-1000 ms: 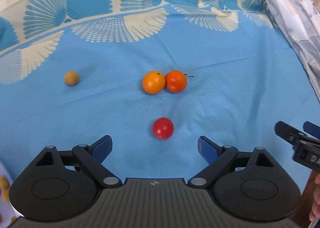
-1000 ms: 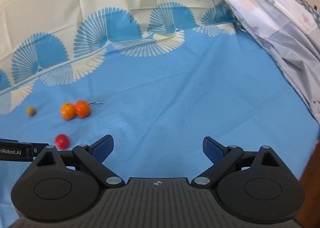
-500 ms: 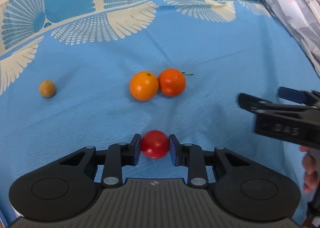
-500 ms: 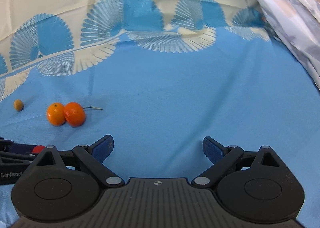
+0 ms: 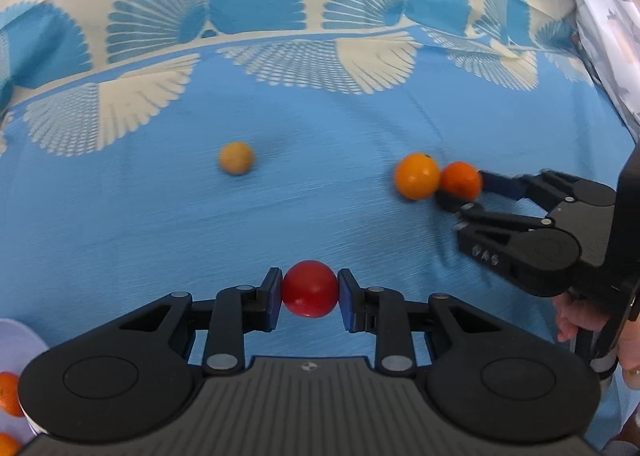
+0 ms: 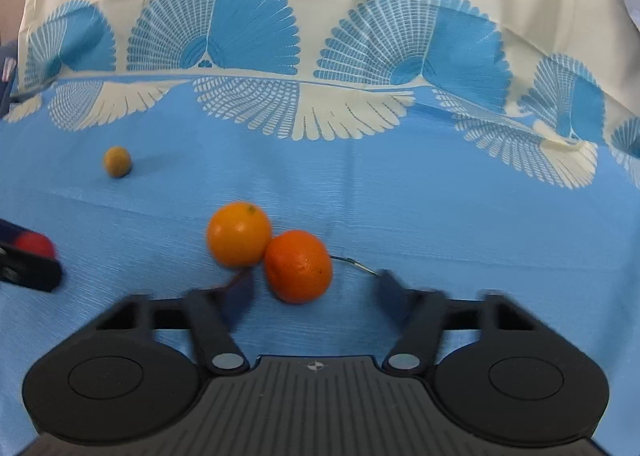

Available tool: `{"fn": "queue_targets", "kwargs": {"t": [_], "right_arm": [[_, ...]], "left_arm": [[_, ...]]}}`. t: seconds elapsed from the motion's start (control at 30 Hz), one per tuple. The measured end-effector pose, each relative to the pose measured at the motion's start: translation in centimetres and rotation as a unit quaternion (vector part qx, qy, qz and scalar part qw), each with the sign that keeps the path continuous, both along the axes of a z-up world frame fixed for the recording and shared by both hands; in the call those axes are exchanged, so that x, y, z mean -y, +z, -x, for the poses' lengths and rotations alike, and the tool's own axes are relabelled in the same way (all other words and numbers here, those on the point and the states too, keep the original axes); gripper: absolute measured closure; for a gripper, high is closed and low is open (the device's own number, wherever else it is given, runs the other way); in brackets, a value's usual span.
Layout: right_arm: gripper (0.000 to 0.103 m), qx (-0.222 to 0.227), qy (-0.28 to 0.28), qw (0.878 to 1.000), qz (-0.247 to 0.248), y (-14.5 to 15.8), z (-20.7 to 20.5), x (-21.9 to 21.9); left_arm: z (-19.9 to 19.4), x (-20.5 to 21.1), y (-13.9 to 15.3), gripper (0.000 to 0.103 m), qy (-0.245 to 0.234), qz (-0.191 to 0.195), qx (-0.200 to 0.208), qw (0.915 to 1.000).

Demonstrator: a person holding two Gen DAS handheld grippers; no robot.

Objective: Organize fruits
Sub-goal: 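Close right gripper on orange mandarin while left gripper grasps red tomato, then carry mandarin and tomato over the blue plate and lower them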

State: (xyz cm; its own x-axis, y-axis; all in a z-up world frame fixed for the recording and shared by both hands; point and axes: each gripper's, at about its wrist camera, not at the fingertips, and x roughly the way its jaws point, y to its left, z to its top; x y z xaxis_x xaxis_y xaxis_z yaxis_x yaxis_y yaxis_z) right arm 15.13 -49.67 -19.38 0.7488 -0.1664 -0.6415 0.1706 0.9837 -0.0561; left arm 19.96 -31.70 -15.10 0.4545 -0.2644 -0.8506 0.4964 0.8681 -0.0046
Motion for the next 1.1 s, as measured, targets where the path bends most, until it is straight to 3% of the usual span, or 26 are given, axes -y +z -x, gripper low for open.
{"fn": "queue_targets", "kwargs": {"t": [0.03,0.27,0.5,0.77,0.93,1.1], "right_arm": [[0.069,0.002,0.008,1.000,0.002,0.0,0.1,-0.2],[0.069,0.015,-0.039,0.999,-0.013,2.0,3.8,0.0],[0.069,0.076,-0.082,0.993,-0.028,8.0,10.2,-2.1],[0.069,0.099,-0.018,0.994,-0.030,13.9,16.2,-10.3],[0.069,0.084,0.030,0.993,-0.078,15.4,18.3,-15.9],[0.069,0.070,0.077,0.992,-0.069,16.1,19.5,-21.7]], "left_arm": [[0.1,-0.4,0.3,0.070,0.002,0.002,0.000,1.0000],[2.4,-2.5,3.0,0.070,0.010,0.010,0.005,0.9999],[6.3,-5.5,7.4,0.070,0.018,0.025,0.011,0.9995],[11.4,-11.5,11.8,0.070,0.043,0.026,0.023,0.9985],[14.2,-16.7,13.8,0.070,0.071,0.036,0.040,0.9960],[16.0,-21.8,14.7,0.070,0.104,0.042,0.053,0.9922]]}}
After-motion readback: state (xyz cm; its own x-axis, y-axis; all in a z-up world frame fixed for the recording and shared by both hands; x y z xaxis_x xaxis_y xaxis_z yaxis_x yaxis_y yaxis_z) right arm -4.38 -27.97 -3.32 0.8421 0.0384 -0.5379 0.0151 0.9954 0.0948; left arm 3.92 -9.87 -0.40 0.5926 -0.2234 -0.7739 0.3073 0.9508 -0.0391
